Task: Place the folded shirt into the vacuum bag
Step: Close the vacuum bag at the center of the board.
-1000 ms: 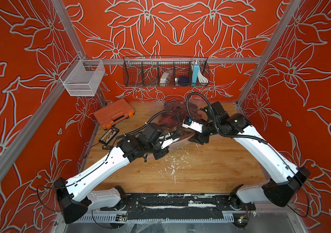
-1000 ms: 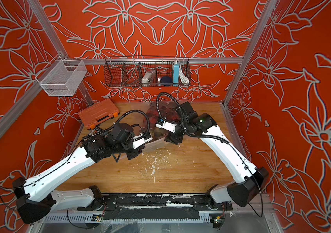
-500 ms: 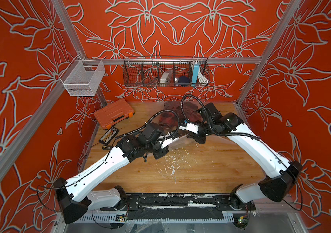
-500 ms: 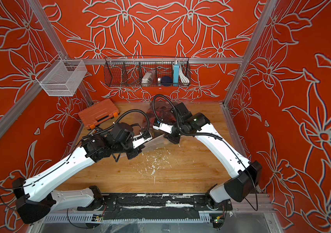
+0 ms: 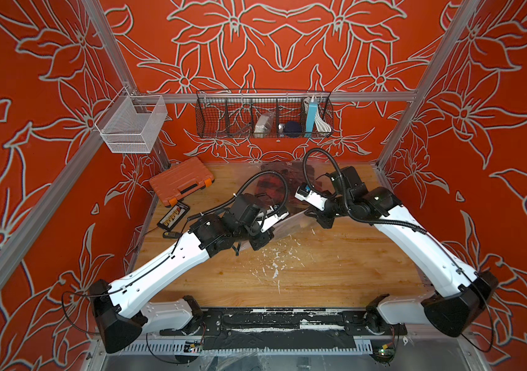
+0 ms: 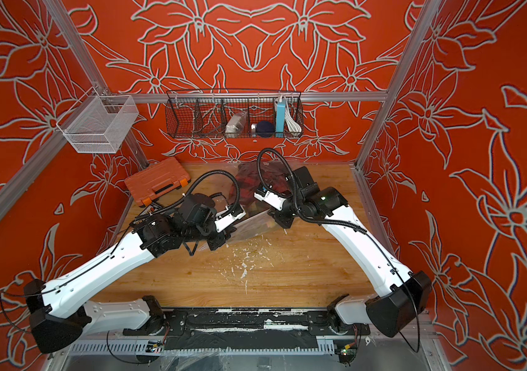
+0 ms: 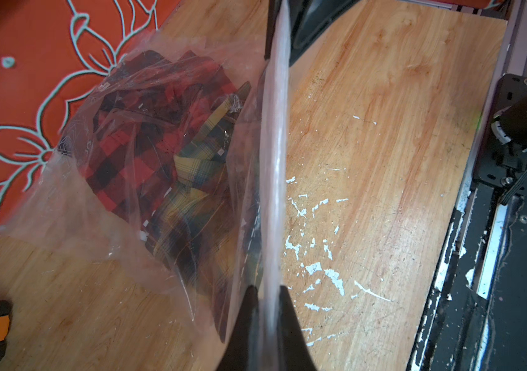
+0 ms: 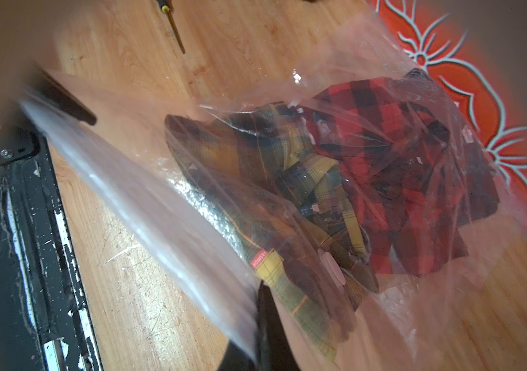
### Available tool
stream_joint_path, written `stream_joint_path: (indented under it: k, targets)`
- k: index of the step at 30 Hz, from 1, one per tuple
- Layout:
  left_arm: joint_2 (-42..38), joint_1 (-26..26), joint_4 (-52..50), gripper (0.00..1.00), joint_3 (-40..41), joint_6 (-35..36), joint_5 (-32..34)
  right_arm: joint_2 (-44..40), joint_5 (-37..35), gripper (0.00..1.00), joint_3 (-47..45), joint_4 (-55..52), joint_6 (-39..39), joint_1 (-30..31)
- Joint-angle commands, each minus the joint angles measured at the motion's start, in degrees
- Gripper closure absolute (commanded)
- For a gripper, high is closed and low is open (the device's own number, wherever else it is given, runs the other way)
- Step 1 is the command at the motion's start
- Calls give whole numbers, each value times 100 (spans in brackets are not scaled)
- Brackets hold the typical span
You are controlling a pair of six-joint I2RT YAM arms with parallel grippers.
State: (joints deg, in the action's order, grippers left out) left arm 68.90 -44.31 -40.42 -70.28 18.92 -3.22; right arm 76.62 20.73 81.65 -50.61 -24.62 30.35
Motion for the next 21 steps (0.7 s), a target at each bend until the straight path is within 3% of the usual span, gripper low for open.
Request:
stream_joint_path:
  k: [1,21]
  targets:
    - [-74,77,-2080,96,181,-64,302,-293,-1484,100,64,325,334,-735]
    - [-274,24,-2374,100,507,-213,264,2,-1998,100,234,800,945,-1569]
